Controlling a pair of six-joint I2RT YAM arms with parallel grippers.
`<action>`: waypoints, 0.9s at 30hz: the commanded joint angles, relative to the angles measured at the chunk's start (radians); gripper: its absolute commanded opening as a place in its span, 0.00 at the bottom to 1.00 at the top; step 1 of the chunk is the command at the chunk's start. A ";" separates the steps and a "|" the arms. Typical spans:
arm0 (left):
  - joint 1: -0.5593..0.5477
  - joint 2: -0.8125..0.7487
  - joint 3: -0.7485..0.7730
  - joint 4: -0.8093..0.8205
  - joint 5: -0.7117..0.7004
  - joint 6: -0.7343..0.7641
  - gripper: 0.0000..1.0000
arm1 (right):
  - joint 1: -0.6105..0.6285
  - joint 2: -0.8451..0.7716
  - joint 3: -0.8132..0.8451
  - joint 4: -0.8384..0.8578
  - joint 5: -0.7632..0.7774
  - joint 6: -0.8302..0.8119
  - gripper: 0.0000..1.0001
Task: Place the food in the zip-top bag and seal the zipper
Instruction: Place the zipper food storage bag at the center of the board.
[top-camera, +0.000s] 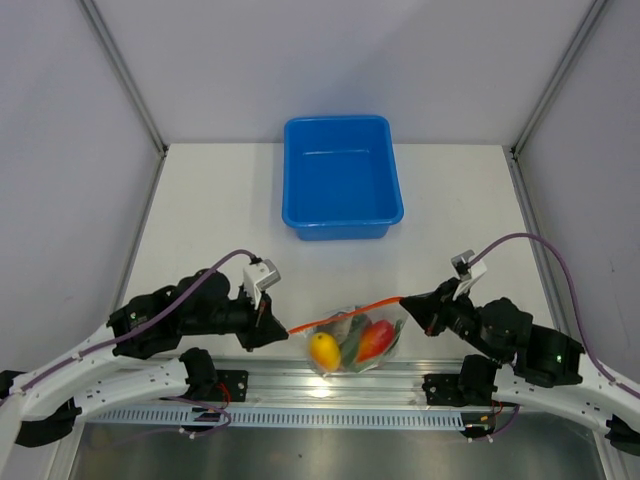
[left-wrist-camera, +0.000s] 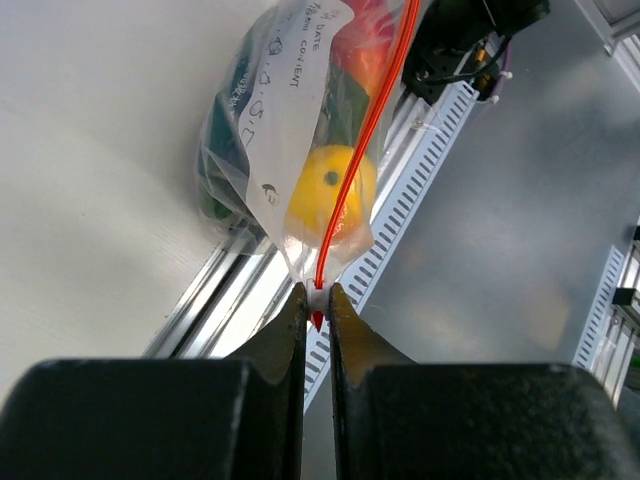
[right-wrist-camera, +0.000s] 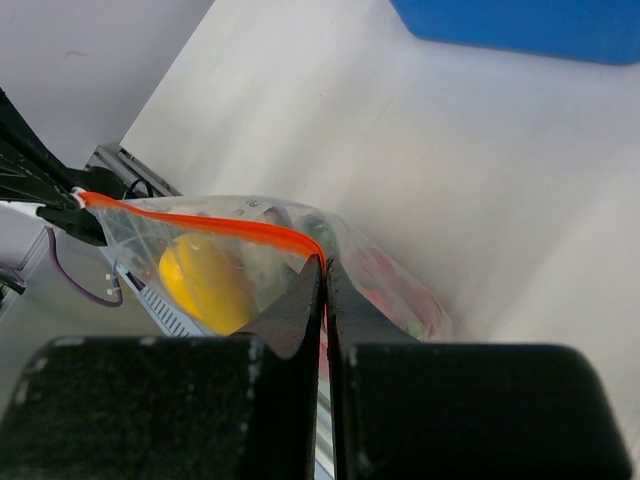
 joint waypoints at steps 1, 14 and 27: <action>0.000 -0.022 0.009 -0.043 -0.086 -0.029 0.07 | -0.007 0.038 -0.015 0.067 0.016 0.013 0.00; 0.000 0.004 0.089 -0.025 -0.398 -0.052 0.99 | -0.080 0.386 0.024 0.176 0.076 0.061 0.00; 0.000 -0.195 0.043 0.048 -0.347 -0.092 1.00 | -0.439 0.630 0.071 0.176 -0.098 0.030 0.15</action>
